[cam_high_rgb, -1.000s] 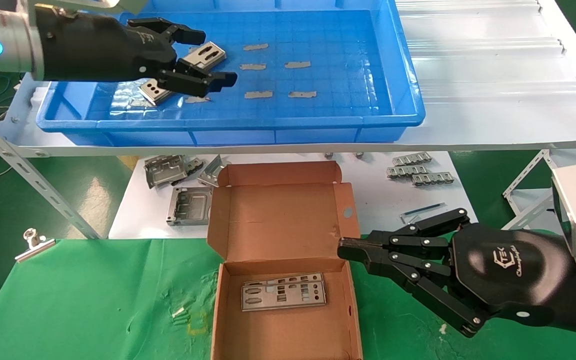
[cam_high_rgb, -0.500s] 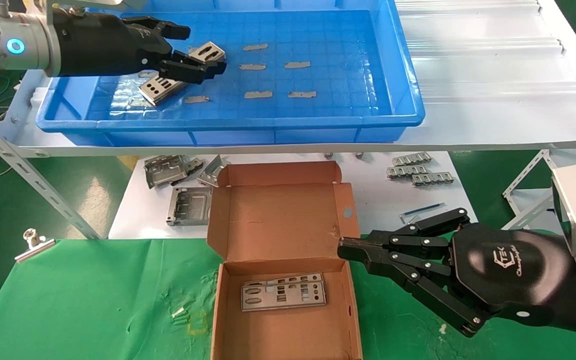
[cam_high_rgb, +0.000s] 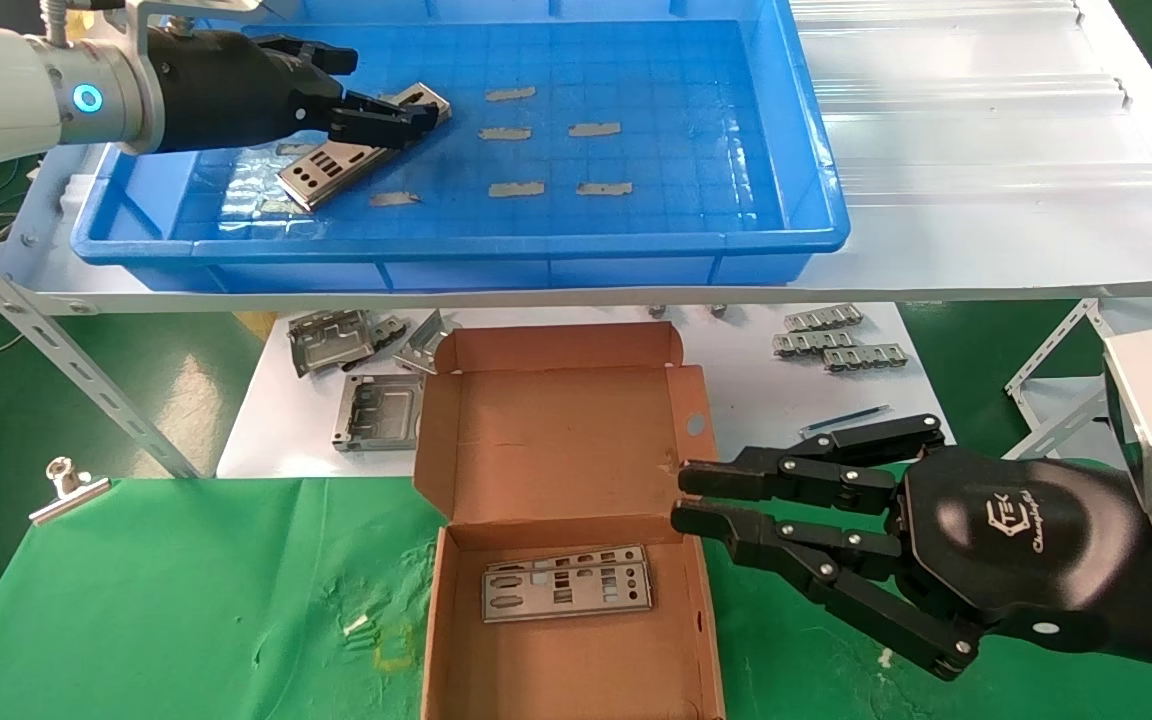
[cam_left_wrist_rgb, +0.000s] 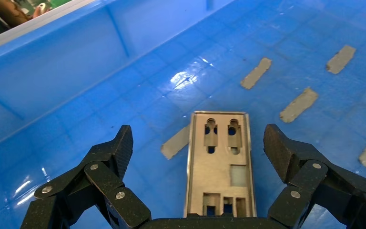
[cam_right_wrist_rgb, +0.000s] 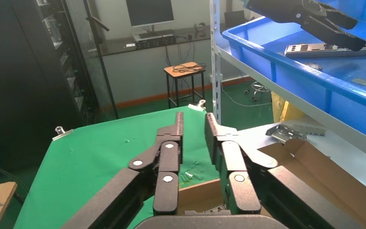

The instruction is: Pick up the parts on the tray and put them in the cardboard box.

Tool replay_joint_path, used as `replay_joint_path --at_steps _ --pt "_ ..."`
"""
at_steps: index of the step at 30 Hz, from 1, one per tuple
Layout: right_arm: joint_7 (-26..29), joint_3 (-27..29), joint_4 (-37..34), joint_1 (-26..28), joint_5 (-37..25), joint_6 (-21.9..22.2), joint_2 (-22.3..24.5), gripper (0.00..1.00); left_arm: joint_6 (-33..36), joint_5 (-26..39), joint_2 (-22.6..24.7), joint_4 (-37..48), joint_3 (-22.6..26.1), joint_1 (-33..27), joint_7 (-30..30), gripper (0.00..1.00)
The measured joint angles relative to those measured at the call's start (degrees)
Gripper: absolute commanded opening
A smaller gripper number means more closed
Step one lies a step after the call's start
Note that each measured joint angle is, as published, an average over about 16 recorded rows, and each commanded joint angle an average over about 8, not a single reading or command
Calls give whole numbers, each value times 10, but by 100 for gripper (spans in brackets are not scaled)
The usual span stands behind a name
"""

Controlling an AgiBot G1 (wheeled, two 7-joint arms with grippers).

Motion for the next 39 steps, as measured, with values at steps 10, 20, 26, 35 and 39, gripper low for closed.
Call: replay_joint_path --at_steps 10,20,26,35,39 --pt "0 0 0 0 0 0 0 100 15 1 0 5 1 -2 -1 84" --pt "0 0 0 0 0 0 0 100 14 6 4 8 4 0 -3 0" --pt "0 0 0 0 0 0 0 100 10 7 8 10 5 -1 -7 0" --pt "0 0 0 0 0 0 0 100 7 8 11 10 5 0 -12 0" --pt "0 0 0 0 0 0 0 100 5 8 12 10 5 0 -14 0"
